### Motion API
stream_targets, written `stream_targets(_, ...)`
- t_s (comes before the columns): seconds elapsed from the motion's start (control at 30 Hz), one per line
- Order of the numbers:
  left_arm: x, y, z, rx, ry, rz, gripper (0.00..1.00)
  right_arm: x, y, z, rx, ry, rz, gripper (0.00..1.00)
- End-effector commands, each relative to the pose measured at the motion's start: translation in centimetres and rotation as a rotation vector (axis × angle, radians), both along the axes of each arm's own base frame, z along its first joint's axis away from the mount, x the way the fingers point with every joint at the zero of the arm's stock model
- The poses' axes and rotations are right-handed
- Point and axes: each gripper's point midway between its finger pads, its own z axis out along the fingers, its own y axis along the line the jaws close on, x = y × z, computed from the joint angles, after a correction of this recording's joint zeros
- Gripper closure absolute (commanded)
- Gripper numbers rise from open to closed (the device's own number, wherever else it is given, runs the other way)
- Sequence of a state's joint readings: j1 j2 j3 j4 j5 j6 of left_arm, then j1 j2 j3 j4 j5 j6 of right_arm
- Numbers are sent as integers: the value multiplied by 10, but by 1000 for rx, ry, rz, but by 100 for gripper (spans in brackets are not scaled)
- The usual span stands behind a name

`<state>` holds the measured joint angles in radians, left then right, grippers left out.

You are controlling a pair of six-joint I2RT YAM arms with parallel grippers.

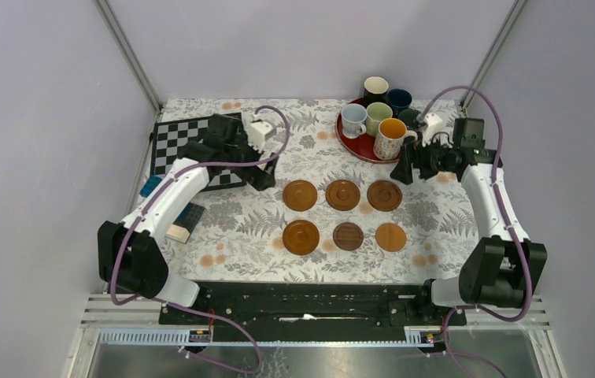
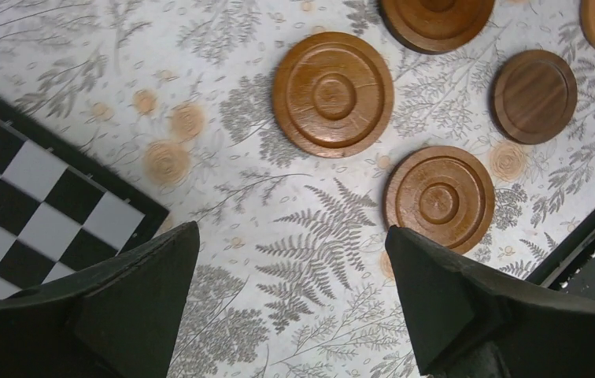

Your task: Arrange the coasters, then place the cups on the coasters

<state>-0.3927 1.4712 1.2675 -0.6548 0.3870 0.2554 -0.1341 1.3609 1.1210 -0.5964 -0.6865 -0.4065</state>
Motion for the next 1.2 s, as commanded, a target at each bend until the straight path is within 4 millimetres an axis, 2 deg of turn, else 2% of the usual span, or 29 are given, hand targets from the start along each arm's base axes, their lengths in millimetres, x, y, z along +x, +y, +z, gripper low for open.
stream_targets(0.0,-4,15,29,-94,-22,11,1,49,-22,32,-97,-112,-31,0)
stream_targets(0.13,-5,25,25,-117,-19,41,1,75,-25,39,-142,-138,76,0)
stream_targets(0.2,-5,22,26,-150,-19,34,1,91,-31,44,-192,-165,134,1)
stream_targets(0.23,-6,21,27,-158,-16,26,1,98,-35,33,-217,-143,160,0)
stream_targets(0.47,-1,19,28,-159,-2,29,1,148,-76,2,-367,-188,362,5)
stream_targets(0.73,0,23,20,-142,8,51,1,190,-87,-27,-388,-196,453,6)
stream_targets(0.93,2,25,22,-134,9,57,1,199,-81,-48,-331,-167,480,9)
stream_targets(1.03,3,26,22,-128,13,60,1,196,-77,-54,-327,-160,500,15)
stream_targets(1.17,3,25,21,-129,17,58,1,187,-69,-52,-294,-165,515,23)
